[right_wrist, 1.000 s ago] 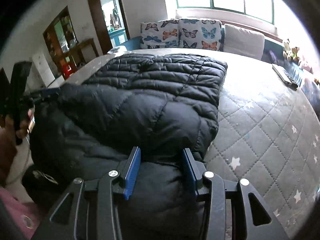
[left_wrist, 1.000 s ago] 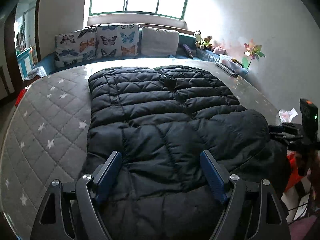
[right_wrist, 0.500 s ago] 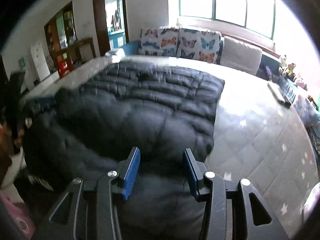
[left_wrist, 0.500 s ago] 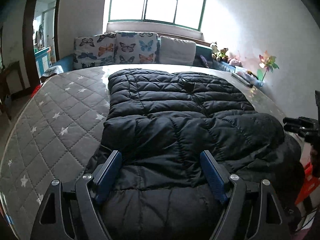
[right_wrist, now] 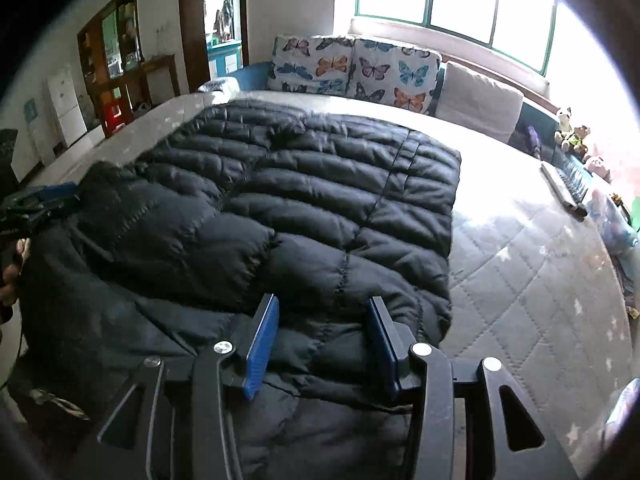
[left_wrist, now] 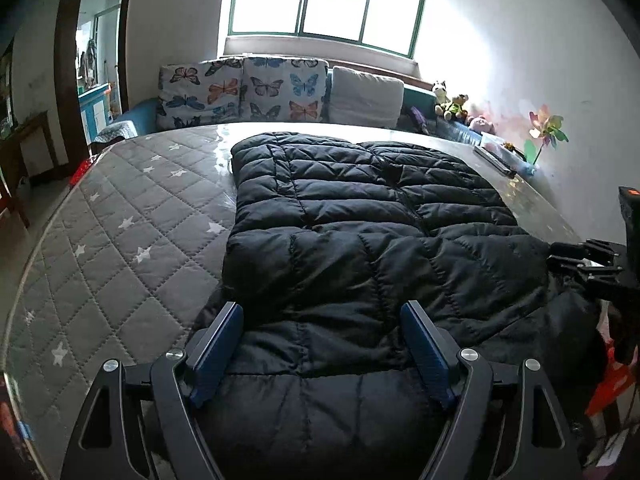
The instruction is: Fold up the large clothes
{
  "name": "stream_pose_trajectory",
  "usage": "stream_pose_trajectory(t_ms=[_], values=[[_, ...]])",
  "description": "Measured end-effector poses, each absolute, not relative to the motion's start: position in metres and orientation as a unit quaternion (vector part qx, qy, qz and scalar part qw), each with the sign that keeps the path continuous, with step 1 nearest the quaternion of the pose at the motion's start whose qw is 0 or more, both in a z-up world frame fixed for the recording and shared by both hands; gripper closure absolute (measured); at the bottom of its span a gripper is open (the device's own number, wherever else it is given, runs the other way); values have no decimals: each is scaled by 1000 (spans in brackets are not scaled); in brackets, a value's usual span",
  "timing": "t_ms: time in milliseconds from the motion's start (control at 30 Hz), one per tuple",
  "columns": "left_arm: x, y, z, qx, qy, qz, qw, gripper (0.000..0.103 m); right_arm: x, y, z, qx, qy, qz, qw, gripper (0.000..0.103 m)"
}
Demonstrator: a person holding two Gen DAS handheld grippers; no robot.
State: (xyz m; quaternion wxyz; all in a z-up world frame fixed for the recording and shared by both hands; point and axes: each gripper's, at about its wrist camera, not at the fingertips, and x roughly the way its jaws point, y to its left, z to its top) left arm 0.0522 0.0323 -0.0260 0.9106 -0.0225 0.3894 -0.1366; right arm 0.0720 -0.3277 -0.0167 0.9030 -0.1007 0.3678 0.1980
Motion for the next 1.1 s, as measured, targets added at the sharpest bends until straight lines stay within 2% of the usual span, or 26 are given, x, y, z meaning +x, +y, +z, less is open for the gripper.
stream_pose_trajectory(t_ms=[133,267,467,667,967,1100], values=[[48,33,7,-41,367,-160,915,17,58,-316,1,-94,352,233,901,53],[43,8,25,1,338,-194,921,17,46,-294,1,-108,354,274,888,53],[47,-20,-9,63,369,-195,907,17,34,-271,-24,-147,367,296,870,53],[49,-15,-40,66,378,-191,903,15,34,-263,-47,-165,371,291,866,52],[52,-16,-51,73,388,-183,901,15,45,-277,0,-153,358,283,877,52],[54,-16,-52,74,389,-183,900,15,66,-283,-10,-158,381,269,871,52]])
